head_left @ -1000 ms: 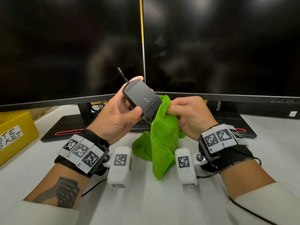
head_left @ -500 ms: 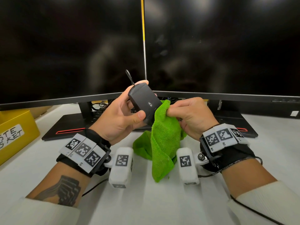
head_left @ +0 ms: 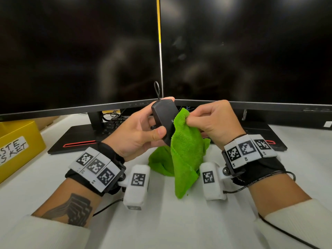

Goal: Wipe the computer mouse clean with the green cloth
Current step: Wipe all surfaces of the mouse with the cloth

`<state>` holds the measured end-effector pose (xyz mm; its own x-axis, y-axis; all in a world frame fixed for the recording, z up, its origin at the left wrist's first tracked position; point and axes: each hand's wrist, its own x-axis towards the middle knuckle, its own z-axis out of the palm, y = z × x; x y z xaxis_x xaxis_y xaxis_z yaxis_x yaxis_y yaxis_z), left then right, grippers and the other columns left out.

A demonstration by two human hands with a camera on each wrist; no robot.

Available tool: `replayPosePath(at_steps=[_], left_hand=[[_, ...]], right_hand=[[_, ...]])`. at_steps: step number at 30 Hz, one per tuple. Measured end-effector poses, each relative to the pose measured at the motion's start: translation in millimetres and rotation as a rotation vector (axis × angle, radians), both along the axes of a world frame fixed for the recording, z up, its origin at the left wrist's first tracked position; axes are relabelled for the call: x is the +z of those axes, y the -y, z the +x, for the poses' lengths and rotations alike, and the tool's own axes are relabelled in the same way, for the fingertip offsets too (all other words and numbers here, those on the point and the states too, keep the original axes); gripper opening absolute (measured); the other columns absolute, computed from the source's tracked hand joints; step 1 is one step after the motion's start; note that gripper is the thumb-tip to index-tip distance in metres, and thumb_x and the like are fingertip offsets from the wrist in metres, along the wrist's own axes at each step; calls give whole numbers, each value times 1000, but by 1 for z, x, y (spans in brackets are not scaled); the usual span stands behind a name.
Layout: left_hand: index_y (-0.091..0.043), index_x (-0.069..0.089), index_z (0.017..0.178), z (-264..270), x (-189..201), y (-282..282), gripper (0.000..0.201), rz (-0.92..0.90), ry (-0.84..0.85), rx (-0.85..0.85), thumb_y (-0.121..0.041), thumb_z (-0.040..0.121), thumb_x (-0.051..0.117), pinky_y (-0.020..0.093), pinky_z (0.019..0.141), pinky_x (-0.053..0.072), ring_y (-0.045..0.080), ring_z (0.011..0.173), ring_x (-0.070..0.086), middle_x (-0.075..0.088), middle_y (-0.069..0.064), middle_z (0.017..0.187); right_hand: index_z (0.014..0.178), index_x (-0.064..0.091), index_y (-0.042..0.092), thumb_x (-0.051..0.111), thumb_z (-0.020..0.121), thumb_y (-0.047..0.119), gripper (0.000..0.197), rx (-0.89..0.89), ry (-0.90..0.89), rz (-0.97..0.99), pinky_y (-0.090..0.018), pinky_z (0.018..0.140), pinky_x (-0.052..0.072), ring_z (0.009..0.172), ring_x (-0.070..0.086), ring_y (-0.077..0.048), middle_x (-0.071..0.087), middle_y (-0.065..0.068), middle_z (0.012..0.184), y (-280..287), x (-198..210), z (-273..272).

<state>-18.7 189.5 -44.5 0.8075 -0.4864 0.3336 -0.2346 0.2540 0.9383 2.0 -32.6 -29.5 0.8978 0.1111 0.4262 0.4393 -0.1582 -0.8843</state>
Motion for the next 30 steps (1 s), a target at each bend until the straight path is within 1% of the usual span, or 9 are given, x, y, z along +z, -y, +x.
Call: replayPosePath(at_steps=[7,10,12,15,18,21,24,28,30], left_hand=[[-20,41,157,0,0,0,98,-27,-18,18,-24,73,92,45,89,61,33,125,64,61,16,143],[-18,41,156,0,1,-3,97,-85,-19,46,-22,73,92,44,86,61,32,123,66,62,16,141],[-18,41,156,0,2,-4,98,-107,-10,51,-20,73,92,45,89,61,32,125,64,60,17,143],[-19,39,157,2,1,-2,98,-104,16,58,-18,74,91,44,91,60,33,127,62,57,19,144],[-19,39,157,3,0,-1,99,-99,25,64,-19,73,91,44,92,60,34,129,60,54,23,147],[-19,39,157,2,0,-2,100,-92,20,58,-20,72,92,47,95,59,34,131,60,53,23,150],[-19,40,157,2,0,-3,100,-78,9,51,-21,72,93,48,94,59,35,129,62,55,23,149],[-18,40,157,1,-1,-3,99,-63,-7,40,-23,72,93,48,91,60,36,128,62,54,24,149],[-18,41,156,1,-1,-3,97,-48,-7,33,-24,74,92,47,90,60,35,125,64,58,22,145]], right_hand=[[71,80,13,78,83,3,16,55,-2,-8,-33,58,57,61,69,-16,73,-4,63,4,-2,3],[79,83,10,86,76,13,6,109,-44,29,-57,75,64,84,78,-38,80,-17,83,2,-4,4],[82,82,8,88,62,22,26,126,-65,60,-69,84,58,94,75,-50,79,-25,90,-2,-7,5],[81,79,2,82,62,4,20,170,-116,185,-64,94,57,91,73,-42,73,-37,99,-8,-10,5],[84,75,-7,79,69,-10,16,180,-147,216,-57,92,59,90,71,-39,71,-40,101,-8,-12,7],[70,78,3,78,59,-1,11,172,-130,211,-44,77,62,79,72,-33,73,-25,79,-8,-12,9],[57,78,13,77,57,4,9,154,-97,170,-40,72,59,69,70,-28,71,-11,64,-6,-13,10],[59,78,13,81,55,11,5,129,-71,126,-47,72,50,74,64,-35,68,-21,70,-4,-13,10],[59,78,13,82,56,13,5,116,-71,108,-44,67,46,71,59,-34,64,-23,71,-3,-11,8]])
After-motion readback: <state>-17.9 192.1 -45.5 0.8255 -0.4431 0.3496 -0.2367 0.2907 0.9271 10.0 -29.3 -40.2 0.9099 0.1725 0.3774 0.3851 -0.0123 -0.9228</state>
